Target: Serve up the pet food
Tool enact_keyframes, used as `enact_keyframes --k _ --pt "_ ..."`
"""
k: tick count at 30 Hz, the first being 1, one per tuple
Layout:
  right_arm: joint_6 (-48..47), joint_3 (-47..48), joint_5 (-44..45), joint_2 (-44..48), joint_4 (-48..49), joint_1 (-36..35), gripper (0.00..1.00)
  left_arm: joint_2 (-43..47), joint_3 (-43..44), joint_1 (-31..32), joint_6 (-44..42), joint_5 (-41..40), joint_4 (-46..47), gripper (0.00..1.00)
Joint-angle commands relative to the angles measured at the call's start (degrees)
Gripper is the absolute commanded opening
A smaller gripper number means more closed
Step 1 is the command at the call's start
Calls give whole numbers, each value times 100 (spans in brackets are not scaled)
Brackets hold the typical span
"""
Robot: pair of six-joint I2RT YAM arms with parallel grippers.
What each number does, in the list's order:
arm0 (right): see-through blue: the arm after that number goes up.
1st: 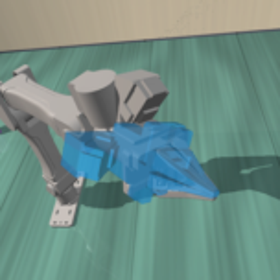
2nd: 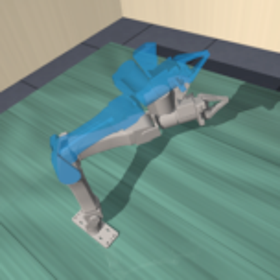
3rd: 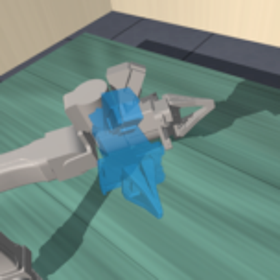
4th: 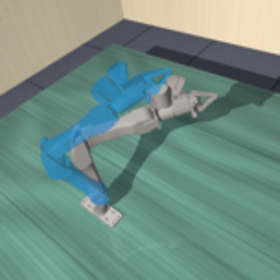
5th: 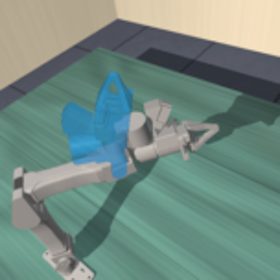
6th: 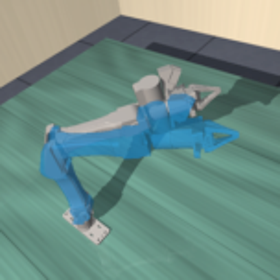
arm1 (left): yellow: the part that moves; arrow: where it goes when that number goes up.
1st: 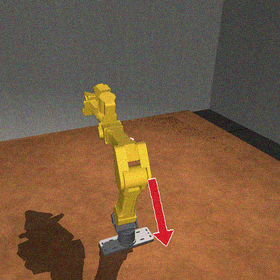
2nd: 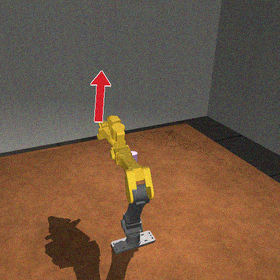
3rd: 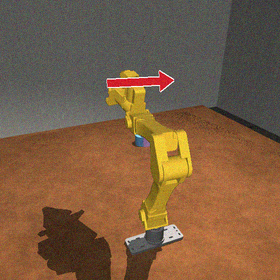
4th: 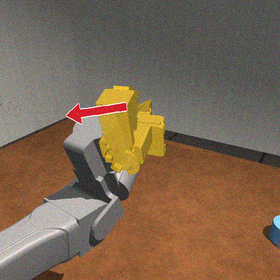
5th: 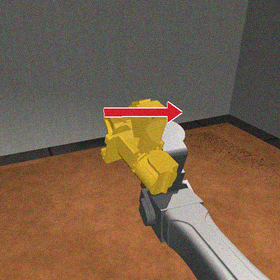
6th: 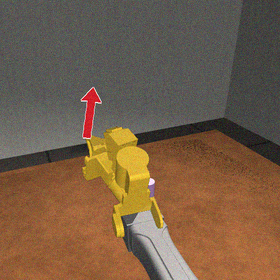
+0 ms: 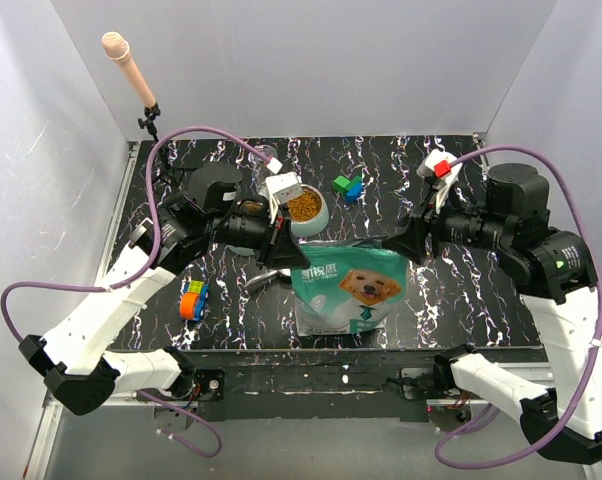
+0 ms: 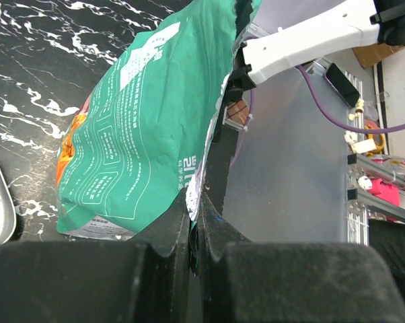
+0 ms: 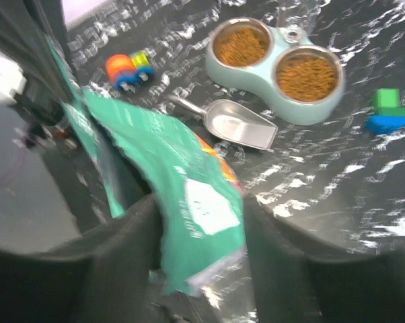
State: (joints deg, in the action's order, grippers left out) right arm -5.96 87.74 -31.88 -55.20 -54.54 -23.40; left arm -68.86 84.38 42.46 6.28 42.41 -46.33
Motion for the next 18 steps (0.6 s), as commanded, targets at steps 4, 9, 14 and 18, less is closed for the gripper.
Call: enact_keyframes --k 4,9,14,18 --pt "-1004 339 -986 273 -180 -234 82 242 369 -44 145 847 97 0" --pt "-1513 1041 -409 -481 -530 -1104 85 233 395 -44 119 769 168 0" --pt "-1671 1947 -119 -1273 -768 -1886 85 48 597 -45 -4 619 1 0" --pt "-2023 2132 1515 -1765 -909 -3037 87 -22 738 -36 -39 549 -17 0"
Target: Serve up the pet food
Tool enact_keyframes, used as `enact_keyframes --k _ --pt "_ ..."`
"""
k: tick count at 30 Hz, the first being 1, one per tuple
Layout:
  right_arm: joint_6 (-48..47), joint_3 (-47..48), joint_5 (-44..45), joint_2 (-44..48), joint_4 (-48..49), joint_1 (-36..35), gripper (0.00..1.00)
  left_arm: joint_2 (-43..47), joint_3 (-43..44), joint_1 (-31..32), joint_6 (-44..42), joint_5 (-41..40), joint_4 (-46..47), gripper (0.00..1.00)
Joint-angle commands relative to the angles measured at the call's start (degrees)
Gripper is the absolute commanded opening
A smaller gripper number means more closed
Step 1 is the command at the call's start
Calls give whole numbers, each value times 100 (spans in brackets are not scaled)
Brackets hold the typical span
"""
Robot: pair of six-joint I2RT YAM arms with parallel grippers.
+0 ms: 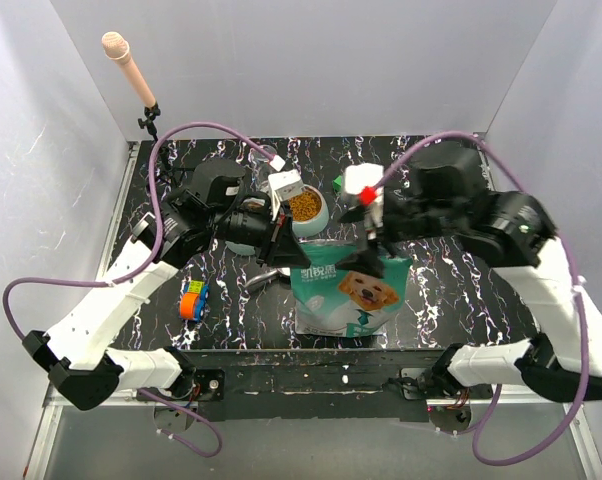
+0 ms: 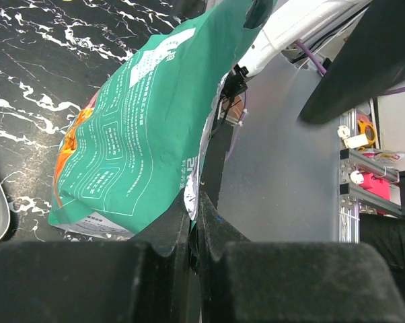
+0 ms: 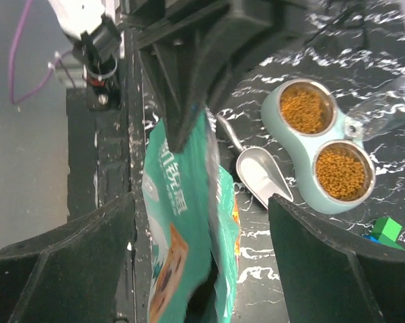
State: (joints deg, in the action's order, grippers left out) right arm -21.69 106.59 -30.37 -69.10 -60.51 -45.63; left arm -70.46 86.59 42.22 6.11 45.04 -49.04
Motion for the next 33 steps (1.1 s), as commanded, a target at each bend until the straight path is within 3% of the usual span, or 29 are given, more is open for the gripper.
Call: enact_keyframes --k 1,8,13,16,18,21,22,24,28,31,33 --pt "-537 301 1480 -480 -373 -912 87 120 552 -12 -31 278 237 0" --pt "-1056 4 2393 -482 -989 -1449 77 41 755 -20 -101 242 105 0" --pt "-1416 -779 3967 36 -682 -1826 63 76 711 -20 -57 251 61 0" --pt "-1741 -1139 4328 221 -480 -2055 49 155 605 -12 -57 112 0 0" --pt "-1960 -1420 4740 300 -208 -2204 32 111 649 -12 -75 -64 -184 0" --pt "-2015 -1395 4813 336 56 -2275 12 6 737 -3 56 -495 -335 25" --pt "-1979 -1334 4656 318 74 -2284 2 -3 737 14 135 -487 -309 38" --pt "-1901 -1237 4410 310 -39 -2275 1 49 658 137 329 -557 -99 49" --pt "-1602 -912 3479 178 -470 -2056 1 190 351 760 435 -1198 201 52" --pt "-1426 -885 2855 169 -646 -1766 1 50 157 1025 488 -1243 377 52" --pt "-1347 -981 2905 239 -690 -1669 3 23 104 1096 409 -1444 412 43"
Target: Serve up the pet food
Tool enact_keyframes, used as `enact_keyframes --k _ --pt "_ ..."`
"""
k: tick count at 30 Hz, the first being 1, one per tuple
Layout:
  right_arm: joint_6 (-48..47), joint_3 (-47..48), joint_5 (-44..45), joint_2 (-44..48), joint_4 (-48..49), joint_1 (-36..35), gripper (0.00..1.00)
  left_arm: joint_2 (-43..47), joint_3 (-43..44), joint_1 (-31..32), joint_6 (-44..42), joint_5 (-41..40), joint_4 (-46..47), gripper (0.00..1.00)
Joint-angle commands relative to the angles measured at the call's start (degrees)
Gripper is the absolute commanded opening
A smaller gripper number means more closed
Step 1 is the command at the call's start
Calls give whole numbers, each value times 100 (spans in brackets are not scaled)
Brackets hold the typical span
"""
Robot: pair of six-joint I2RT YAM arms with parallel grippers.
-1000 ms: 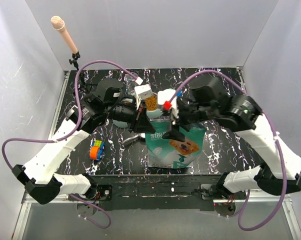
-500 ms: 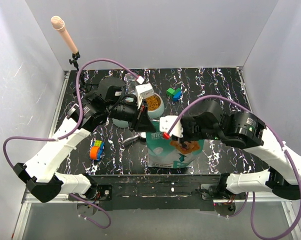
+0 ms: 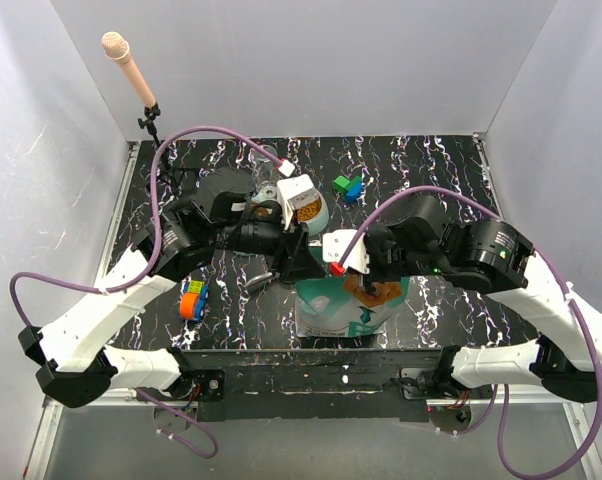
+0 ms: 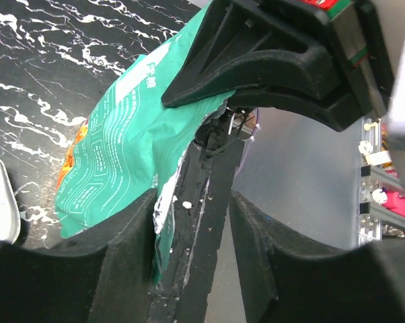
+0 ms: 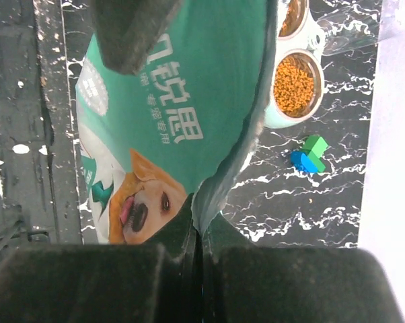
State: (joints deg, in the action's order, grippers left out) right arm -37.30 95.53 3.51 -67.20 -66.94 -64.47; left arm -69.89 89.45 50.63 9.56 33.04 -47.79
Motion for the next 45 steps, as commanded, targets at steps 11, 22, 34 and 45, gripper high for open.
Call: enact_keyframes --k 11,22,34,45 --pt "364 -483 800 858 243 347 45 133 29 263 -25 -386 130 1" --pt "601 1064 -745 -162 -970 619 1 -429 538 948 116 -1202 375 77" --pt "944 1179 -1299 -127 -224 1735 1 -622 283 1072 -630 -2433 763 9" --pt "592 1382 -1536 -145 136 2272 24 -948 1039 1072 -1062 -2259 490 0"
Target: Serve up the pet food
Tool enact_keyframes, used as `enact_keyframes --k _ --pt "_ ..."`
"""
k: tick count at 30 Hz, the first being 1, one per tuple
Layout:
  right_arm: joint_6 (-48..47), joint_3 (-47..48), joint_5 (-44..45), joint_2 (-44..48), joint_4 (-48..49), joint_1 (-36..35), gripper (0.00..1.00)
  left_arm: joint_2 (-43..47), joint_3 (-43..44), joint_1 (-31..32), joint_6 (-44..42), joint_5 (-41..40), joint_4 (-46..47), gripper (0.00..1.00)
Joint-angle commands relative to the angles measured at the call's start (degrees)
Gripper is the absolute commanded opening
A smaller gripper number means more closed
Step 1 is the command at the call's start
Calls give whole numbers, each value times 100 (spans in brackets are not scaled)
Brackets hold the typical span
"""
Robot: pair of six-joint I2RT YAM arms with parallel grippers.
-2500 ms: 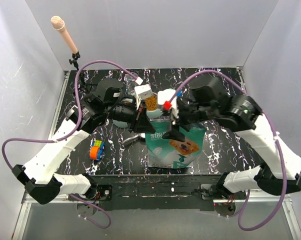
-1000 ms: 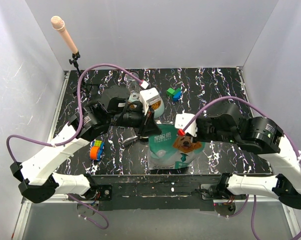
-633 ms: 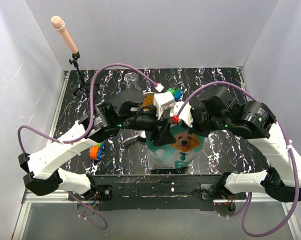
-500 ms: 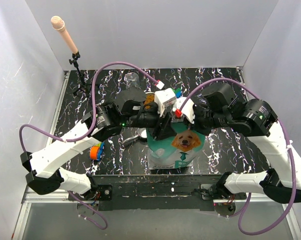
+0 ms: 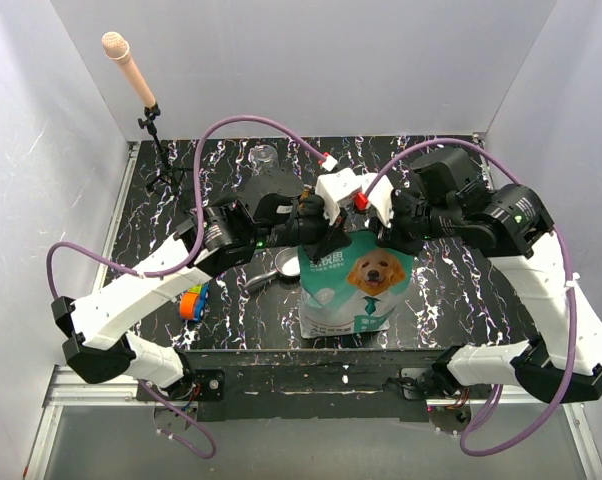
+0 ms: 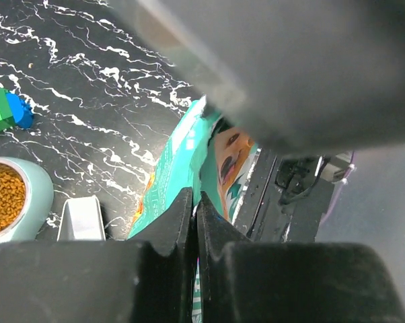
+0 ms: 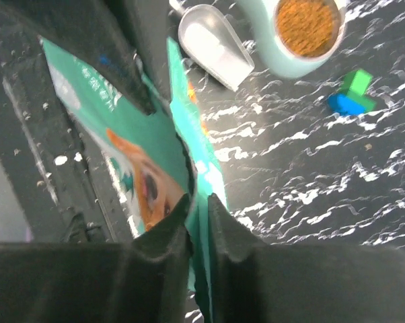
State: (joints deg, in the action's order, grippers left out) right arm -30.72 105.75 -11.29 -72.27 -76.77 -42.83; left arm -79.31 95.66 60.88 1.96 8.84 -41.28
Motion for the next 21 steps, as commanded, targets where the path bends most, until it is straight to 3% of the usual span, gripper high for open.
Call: enact_keyframes --k 1,6,11,14,15,16,21 --pt "-66 210 -162 432 1225 38 34 -6 436 47 -258 266 -144 0" --pt "31 -598 -286 749 2033 -313 46 56 313 38 -3 364 67 0" --pt "-92 -521 -120 451 1973 -656 47 47 339 38 138 487 138 0" --pt "-75 -547 546 389 2201 -797 38 56 305 38 191 514 120 0" --pt "-83 -547 758 389 2228 -823 25 99 235 38 209 487 146 0" --pt "-92 -530 908 398 2185 -815 2 135 182 38 226 478 172 0" --pt "-84 -572 1400 625 1762 -806 1 319 6 38 261 382 173 0"
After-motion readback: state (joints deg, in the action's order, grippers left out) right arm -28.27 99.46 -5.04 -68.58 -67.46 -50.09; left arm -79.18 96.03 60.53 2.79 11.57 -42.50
